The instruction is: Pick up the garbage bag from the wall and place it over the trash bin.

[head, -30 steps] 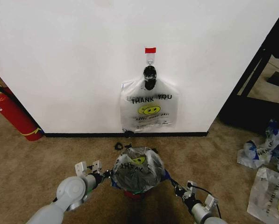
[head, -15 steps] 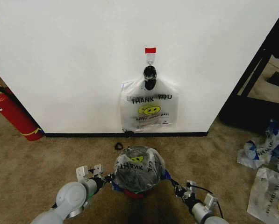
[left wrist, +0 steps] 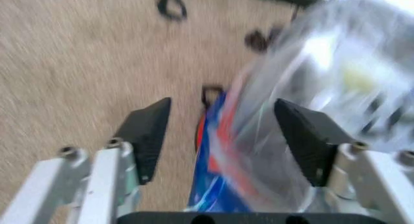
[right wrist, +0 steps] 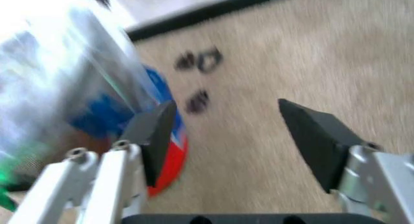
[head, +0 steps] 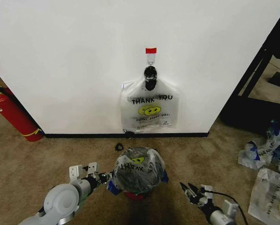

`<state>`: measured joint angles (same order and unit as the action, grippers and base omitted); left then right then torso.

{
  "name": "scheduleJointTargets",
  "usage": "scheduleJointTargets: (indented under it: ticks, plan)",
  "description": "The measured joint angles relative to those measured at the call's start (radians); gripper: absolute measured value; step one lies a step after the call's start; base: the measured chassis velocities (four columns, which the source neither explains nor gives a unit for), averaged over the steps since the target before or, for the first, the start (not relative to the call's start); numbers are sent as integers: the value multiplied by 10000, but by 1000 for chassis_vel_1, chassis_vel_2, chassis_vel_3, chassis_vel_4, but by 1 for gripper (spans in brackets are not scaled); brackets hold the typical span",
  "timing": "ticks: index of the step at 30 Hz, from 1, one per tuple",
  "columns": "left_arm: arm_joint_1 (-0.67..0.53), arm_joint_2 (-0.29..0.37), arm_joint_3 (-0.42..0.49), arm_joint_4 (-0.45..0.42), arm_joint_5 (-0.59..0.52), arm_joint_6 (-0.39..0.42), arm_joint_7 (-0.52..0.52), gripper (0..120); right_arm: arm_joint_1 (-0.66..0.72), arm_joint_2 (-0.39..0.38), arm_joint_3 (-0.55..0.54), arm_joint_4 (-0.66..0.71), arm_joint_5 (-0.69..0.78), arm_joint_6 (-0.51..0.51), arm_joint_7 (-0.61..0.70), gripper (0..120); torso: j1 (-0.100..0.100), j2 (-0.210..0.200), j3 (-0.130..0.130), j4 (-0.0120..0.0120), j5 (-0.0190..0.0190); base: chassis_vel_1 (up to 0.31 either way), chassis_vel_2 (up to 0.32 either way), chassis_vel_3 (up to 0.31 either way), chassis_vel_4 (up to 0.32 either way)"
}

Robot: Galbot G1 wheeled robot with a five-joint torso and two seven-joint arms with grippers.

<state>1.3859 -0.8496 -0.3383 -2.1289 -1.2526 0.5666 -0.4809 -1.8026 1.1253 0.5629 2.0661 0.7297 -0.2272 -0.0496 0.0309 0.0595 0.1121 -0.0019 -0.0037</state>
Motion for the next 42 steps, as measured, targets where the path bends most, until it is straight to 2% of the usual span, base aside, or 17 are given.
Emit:
scheduleJointTargets:
  ticks: [5,6,7,9,10,11,13,15,19,24,31,35,37,42]
  plan:
    - [114,-64,-541,-923,-5,-140,-227,88,802,-473,-230,1334,1081,-419,1131,84,0,0,0,2,1,0,0,0,0]
    - [114,-64,-541,-923,-5,-140,-227,88,802,-473,-230,1334,1081,-419,1131,84,0,0,0,2,1,0,0,0,0]
    - [152,-64,-593,-1073,40,-149,-229,93,1080,-611,-315,1470,1329,-560,1337,88,0,0,1,0,-3,0,0,0,0]
    - [230,-64,-656,-1354,207,-178,-186,98,1351,-762,-418,1543,1540,-684,1487,90,0,0,0,1,-1,0,0,0,0]
    - [259,-63,-660,-1465,343,-212,-147,99,2007,-1135,-715,1579,2013,-945,1824,98,0,0,1,7,3,0,0,0,0]
    - [266,-54,-569,-1611,811,-310,-36,100,2719,-1514,-1187,1396,2448,-1179,2125,99,0,0,0,1,-2,0,0,0,0]
    - [207,-68,-341,-1672,1422,-412,106,100,3649,-1885,-2004,979,2907,-1455,2409,100,1,0,2,5,3,0,0,0,0]
    - [170,-89,-253,-1691,1597,-432,146,100,4042,-1981,-2361,833,3093,-1623,2581,100,1,0,2,4,3,0,0,0,0]
    - [55,-289,12,-1845,1846,-409,208,100,5702,-1966,-3834,284,3523,-2808,3987,100,1,-1,3,6,1,0,0,0,0]
    - [27,-360,55,-1863,1856,-383,210,100,6234,-1799,-4264,136,3771,-3710,4975,100,1,-1,3,2,0,0,0,0,0]
    - [-36,-379,113,-1750,1819,-373,223,100,6665,-1502,-4533,-183,4419,-4669,5814,97,1,0,1,1,-1,0,0,0,0]
    - [-84,-382,122,-1695,1780,-349,222,100,7011,-1173,-4845,-458,4813,-5069,6463,81,1,-1,2,5,-1,0,0,0,0]
    - [-83,-381,119,-1702,1764,-342,219,100,7020,-1133,-4855,-464,4921,-5081,6615,79,1,-1,2,5,-1,0,0,0,0]
    - [-101,-421,102,-1768,1710,-307,192,100,6785,-902,-4740,-399,5514,-5107,7047,56,1,-1,1,1,-1,0,0,0,0]
